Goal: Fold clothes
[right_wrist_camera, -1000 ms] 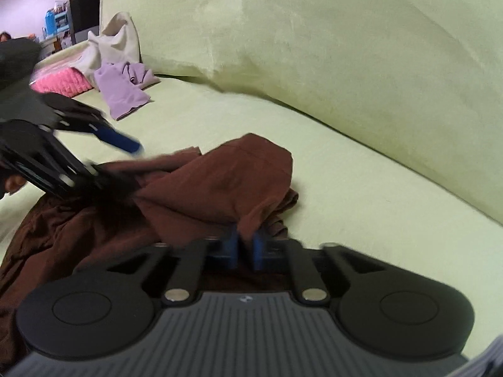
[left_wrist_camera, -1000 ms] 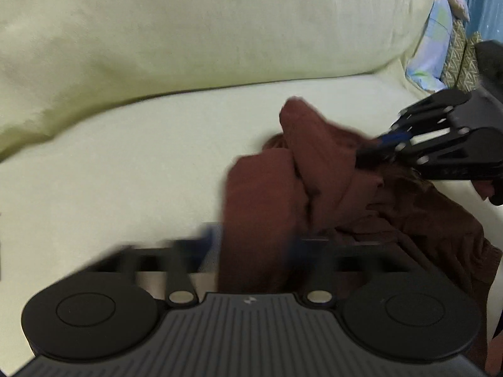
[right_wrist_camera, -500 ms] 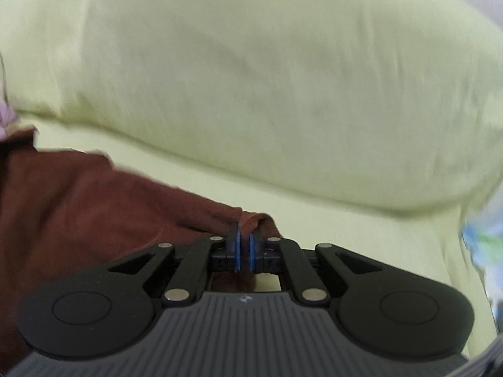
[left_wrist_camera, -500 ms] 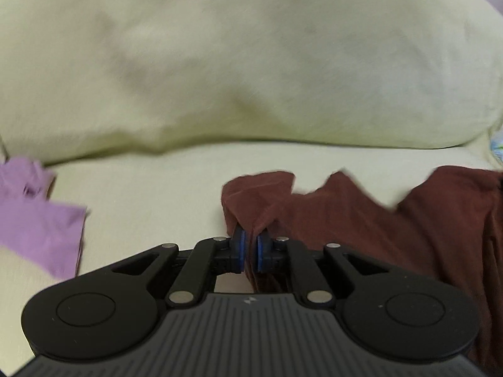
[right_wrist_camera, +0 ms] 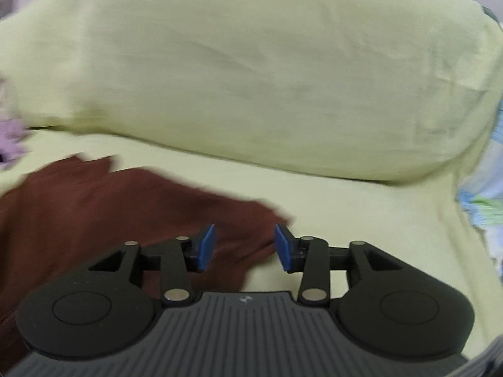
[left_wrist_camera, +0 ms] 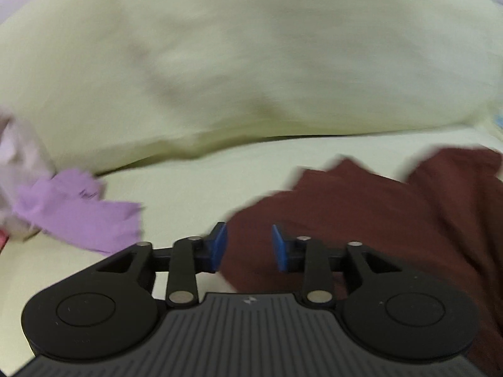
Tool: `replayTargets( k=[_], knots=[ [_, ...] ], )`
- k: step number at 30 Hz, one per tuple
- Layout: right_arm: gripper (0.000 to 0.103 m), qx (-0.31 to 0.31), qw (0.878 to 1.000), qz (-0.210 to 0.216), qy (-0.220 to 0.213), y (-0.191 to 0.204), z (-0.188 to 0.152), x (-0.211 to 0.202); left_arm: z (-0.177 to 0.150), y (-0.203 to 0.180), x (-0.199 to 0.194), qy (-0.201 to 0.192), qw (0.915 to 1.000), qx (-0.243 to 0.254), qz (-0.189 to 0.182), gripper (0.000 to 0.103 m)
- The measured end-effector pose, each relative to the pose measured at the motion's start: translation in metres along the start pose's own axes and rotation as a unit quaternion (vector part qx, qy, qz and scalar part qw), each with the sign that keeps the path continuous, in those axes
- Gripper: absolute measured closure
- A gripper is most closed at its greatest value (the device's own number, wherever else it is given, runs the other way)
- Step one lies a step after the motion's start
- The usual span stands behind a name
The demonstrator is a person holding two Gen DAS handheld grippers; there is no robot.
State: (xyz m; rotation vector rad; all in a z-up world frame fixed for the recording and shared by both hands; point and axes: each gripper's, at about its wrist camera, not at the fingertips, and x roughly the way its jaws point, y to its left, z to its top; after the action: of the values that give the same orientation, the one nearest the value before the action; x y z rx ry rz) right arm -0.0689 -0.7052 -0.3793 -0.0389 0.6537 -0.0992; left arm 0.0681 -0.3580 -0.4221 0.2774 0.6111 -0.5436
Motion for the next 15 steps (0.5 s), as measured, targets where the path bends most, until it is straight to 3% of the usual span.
replayTargets(
  k=[4, 8, 10, 11, 14, 15],
  knots=[
    [0.053, -0.077, 0.995, 0.049, 0.028, 0.05, -0.051, -0.049, -0.029, -0.061, -0.064, -0.006, 0.9946, 0.056, -0.087, 0.048],
    [0.051, -0.126, 0.989, 0.053, 0.051, 0.085, -0.091, -0.075, -0.067, -0.114, -0.111, 0.007, 0.9847, 0.108, -0.137, 0.047],
    [0.052, -0.153, 0.986, 0.042, 0.056, 0.095, -0.103, -0.078, -0.08, -0.127, -0.121, 0.021, 0.9808, 0.123, -0.15, 0.047],
    [0.053, -0.196, 0.979, 0.031, 0.054, 0.104, -0.109, -0.079, -0.09, -0.137, -0.128, 0.034, 0.9783, 0.133, -0.155, 0.047],
    [0.055, -0.267, 0.962, 0.019, 0.052, 0.112, -0.112, -0.085, -0.103, -0.151, -0.133, 0.057, 0.9752, 0.167, -0.134, 0.047],
    [0.057, -0.304, 0.951, 0.011, 0.05, 0.116, -0.115, -0.086, -0.105, -0.153, -0.132, 0.061, 0.9747, 0.173, -0.128, 0.047]
  ],
)
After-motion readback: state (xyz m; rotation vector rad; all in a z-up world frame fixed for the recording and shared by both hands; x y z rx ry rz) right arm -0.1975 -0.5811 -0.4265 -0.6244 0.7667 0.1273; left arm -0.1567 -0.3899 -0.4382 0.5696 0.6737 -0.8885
